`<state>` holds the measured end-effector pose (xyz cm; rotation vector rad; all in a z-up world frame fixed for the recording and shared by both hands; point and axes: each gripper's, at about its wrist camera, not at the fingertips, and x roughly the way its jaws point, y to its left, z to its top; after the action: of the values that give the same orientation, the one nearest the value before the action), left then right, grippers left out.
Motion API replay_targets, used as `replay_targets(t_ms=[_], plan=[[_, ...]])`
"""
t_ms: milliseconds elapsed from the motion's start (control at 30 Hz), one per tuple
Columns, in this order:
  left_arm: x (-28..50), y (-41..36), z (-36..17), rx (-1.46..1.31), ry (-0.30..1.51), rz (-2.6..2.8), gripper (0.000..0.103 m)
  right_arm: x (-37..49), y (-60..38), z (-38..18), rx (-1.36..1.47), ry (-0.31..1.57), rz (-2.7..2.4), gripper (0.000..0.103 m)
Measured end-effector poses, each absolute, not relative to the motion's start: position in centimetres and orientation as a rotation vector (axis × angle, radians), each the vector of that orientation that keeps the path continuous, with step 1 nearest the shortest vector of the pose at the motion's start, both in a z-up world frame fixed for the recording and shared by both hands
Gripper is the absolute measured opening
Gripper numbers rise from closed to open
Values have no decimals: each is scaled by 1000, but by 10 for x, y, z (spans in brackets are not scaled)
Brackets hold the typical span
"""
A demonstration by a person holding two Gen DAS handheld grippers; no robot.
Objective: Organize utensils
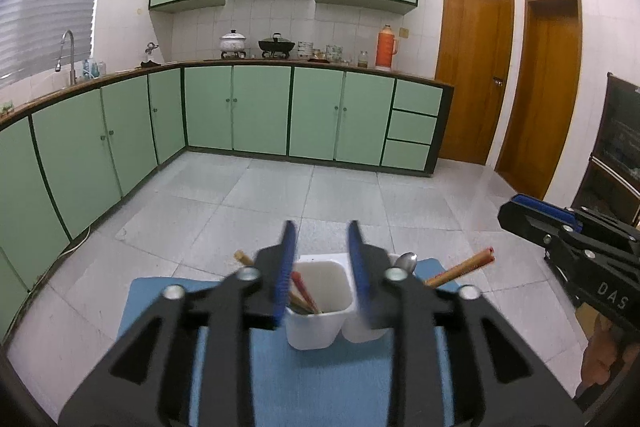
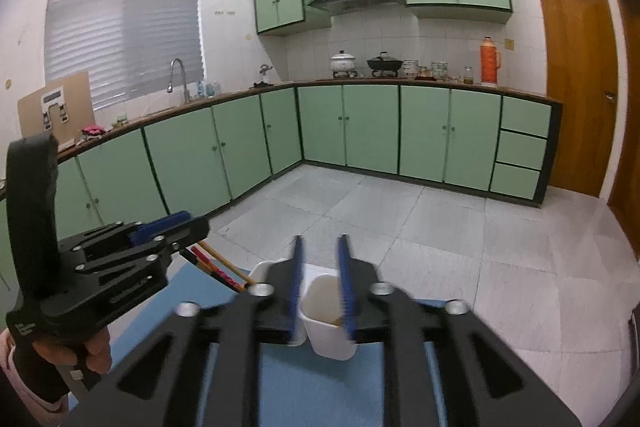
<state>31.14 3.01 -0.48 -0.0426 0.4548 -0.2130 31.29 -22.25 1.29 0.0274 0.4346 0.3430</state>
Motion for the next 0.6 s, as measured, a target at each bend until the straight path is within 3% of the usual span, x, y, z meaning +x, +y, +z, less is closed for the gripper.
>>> replay_targets(t_ms=[167, 433, 600], plan=[[292, 42, 3, -61, 414, -201, 42, 289, -237, 15, 54, 407, 306, 36], [236, 55, 12, -65, 347, -171, 70, 240, -251, 10, 65, 384, 261, 49], [203, 50, 13, -43, 335, -177, 85, 212, -255, 10, 79, 377, 252, 66]])
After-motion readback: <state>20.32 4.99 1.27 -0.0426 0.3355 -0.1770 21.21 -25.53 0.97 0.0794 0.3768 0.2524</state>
